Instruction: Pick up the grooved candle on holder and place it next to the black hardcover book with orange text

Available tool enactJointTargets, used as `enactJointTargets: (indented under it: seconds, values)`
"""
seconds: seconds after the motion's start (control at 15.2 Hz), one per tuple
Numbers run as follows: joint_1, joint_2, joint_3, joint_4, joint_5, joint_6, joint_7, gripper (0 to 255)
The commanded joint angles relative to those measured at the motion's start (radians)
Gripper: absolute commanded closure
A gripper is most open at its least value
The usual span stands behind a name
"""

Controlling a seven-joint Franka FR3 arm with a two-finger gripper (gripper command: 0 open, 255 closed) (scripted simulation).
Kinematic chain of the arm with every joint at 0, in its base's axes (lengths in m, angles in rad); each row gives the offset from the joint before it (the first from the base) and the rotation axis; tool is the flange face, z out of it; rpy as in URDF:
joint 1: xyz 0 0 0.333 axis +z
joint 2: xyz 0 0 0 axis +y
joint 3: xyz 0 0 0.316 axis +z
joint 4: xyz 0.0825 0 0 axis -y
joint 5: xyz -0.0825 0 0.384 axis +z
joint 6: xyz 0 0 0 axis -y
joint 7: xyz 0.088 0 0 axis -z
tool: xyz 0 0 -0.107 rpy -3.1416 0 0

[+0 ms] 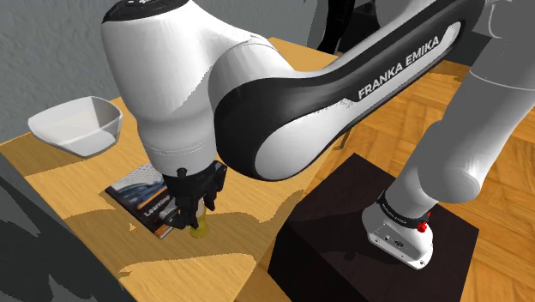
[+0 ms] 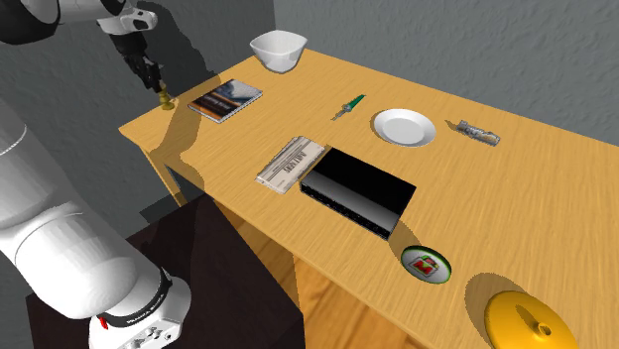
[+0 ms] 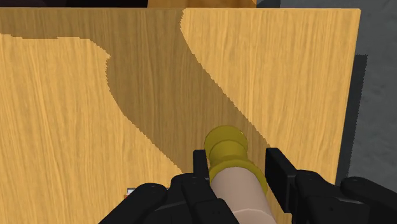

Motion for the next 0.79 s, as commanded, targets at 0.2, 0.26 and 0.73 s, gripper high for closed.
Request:
enactJointTargets:
  seconds: [0.2,0.26,0.73]
  values:
    - [0.008,0.038,-0.006,-0.037,-0.036,0.062,0.024,255]
    - [0.010,0.046,-0.008,-0.044,-0.043,0.074,0.029,255]
    - [0.026,0.097,-0.022,-0.083,-0.094,0.145,0.065,255]
